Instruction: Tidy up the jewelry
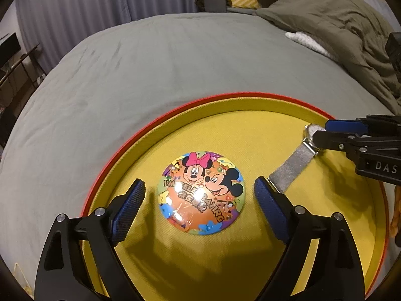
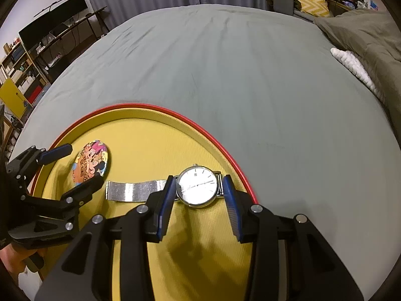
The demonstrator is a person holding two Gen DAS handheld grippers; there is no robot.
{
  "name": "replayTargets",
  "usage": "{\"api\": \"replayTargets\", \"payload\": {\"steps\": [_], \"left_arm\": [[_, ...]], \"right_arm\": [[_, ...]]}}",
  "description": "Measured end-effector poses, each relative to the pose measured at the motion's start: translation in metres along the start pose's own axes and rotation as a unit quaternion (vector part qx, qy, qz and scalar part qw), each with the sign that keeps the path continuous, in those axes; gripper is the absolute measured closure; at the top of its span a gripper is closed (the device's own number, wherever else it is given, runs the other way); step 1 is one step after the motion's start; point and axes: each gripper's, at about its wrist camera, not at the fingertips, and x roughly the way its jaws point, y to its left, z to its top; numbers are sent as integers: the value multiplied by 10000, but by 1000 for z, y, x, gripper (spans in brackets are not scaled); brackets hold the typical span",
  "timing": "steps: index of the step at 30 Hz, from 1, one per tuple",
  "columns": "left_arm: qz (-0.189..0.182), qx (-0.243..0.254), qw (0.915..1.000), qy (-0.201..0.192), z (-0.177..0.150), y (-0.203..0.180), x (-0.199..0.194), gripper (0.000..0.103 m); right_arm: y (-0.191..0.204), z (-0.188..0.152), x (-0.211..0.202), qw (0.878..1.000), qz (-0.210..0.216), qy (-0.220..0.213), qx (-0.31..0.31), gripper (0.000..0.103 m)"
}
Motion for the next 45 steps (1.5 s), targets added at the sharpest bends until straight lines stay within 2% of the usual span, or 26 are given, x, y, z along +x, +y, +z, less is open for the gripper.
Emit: {"api": "replayTargets", "payload": {"steps": [3, 4, 6, 12, 14, 16, 18, 19, 21, 27, 31, 35, 43, 45], "left_arm": [[-11, -36, 10000, -45, 3, 1, -9, 16], [-10, -29, 10000, -44, 4, 2, -11, 15], [-21, 11, 10000, -61, 4, 1, -19, 14], [-17, 26, 9998, -198, 6, 8, -51, 7], [-37, -80, 9995, -303, 7, 13, -67, 5], [-86, -300, 9990, -311, 7, 21, -84, 5], [-122, -412, 9987, -261, 7, 24, -98, 5], [-114, -420, 9987, -265, 8, 23, -105, 5], [-129, -407, 9986, -311, 7, 24, -129, 5], [-200, -542, 9966, -590, 5, 20, -202, 5], [-108, -622, 9956, -698, -1, 17, -251, 5], [68, -487, 9956, -802, -10, 10, -296, 5], [266, -351, 9940, -1002, -43, -3, -375, 5], [351, -319, 9937, -1014, -55, -4, -393, 5]], "right_arm": [[3, 2, -7, 10000, 7, -43, -28, 65], [5, 4, -10, 10000, 9, -65, -37, 59], [8, 6, -15, 9999, 20, -103, -65, 55], [20, 11, -42, 9996, -7, -200, -204, 54], [25, 10, -57, 9993, 85, -280, -220, 48], [29, 8, -70, 9990, 152, -340, -226, 32], [33, 6, -85, 9987, 197, -409, -251, 25], [36, 4, -97, 9984, 212, -460, -268, 17], [43, 0, -118, 9975, 175, -591, -332, 11], [63, -7, -188, 9940, 228, -968, -448, 8], [73, -10, -231, 9915, 312, -1150, -519, 8], [91, -17, -274, 9888, 347, -1241, -756, 8], [127, -44, -339, 9826, 237, -1401, -1199, 8], [137, -53, -353, 9805, 335, -1458, -1277, 8]]}}
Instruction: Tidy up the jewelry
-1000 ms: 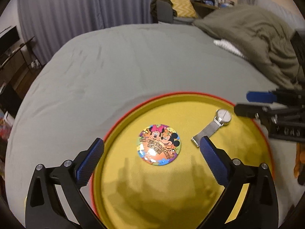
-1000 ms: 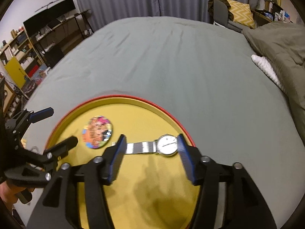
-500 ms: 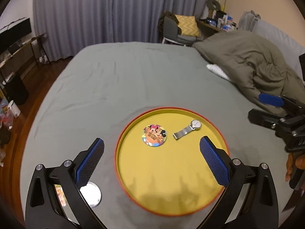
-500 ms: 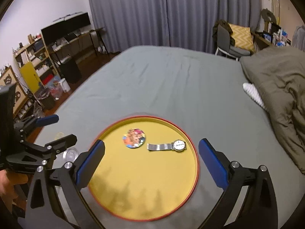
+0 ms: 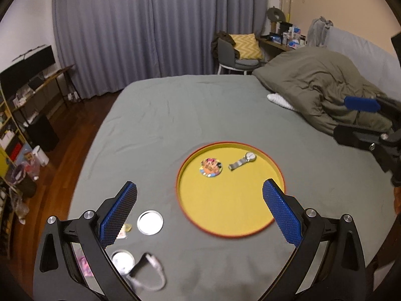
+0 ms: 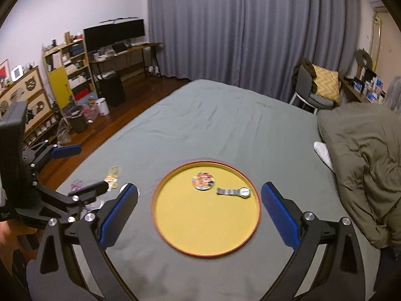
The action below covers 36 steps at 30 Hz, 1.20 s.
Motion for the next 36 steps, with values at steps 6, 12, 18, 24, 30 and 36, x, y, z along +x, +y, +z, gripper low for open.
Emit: {"api": "replayTargets", "payload": {"steps": [6, 12, 18, 24, 30, 36], "left_arm": [[107, -137, 9998, -44, -32, 9, -48, 5], [360, -5, 9993, -31, -66, 28, -88, 5], [474, -249, 9986, 38, -100, 64, -124, 5], [507, -338, 9981, -47, -128, 98, -149, 5], [536, -248, 9982, 81, -153, 135, -125, 5], [399, -134, 9986, 330, -189, 171, -75, 5]], "right_arm": [[33, -11, -25, 9995, 322, -72, 12, 8], [81, -27, -39, 9981, 596, -78, -155, 8], [128, -29, -50, 9960, 827, -134, -309, 8], [167, -30, -45, 9940, 990, -156, -437, 8], [210, -29, -15, 9919, 1053, -139, -704, 8], [244, -38, 37, 9902, 1038, -3, -933, 8]]}}
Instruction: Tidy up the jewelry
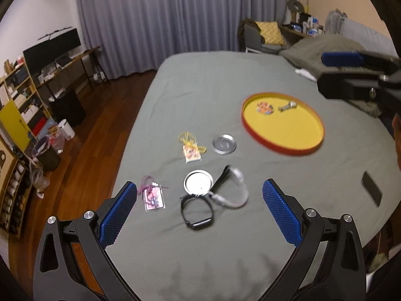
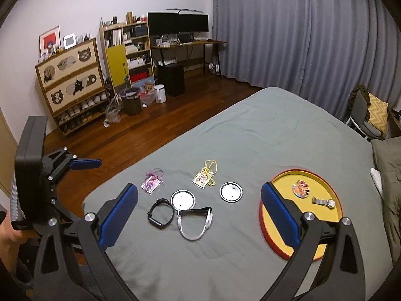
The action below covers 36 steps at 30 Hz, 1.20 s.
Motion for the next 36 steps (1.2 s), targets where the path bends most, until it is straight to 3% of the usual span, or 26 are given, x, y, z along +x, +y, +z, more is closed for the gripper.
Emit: {"api": "replayTargets", "payload": {"steps": [8, 17, 36], "left_arm": [[-241, -46, 9990, 378, -34, 26, 76, 5], [-416, -10, 9977, 537, -54, 29, 123, 5], [-121, 283, 9920, 1221, -87, 2, 189, 5]], "right_arm": [[-1, -20, 73, 9985, -160, 524, 73, 8], [-13, -36, 128, 9965, -65, 813, 209, 8], [-42, -98, 204, 9830, 270, 1679, 693, 8]]}}
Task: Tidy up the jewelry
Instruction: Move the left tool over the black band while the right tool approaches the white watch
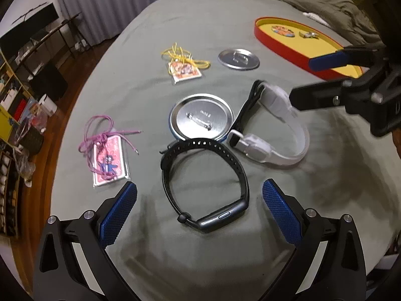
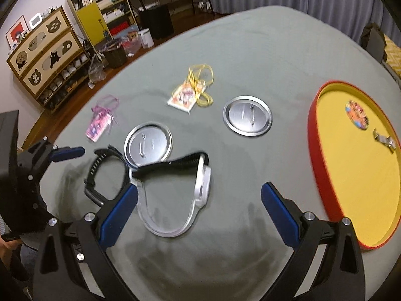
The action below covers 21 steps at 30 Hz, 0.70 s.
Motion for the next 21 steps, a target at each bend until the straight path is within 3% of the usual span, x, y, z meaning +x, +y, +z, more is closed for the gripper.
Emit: {"api": "replayTargets", "payload": {"steps": [7, 14, 21], "left_arm": [[54, -40, 9997, 230, -7, 1, 18, 5], [-9, -126, 9999, 65, -13, 5, 20, 5], [-14, -218, 9997, -134, -17, 5, 19, 5]], "right_arm": [[1, -7, 26, 9994, -93, 342, -54, 8], [-3, -15, 41, 9984, -115, 545, -10, 8], [-4, -22, 44, 9985, -247, 487, -29, 7]]}}
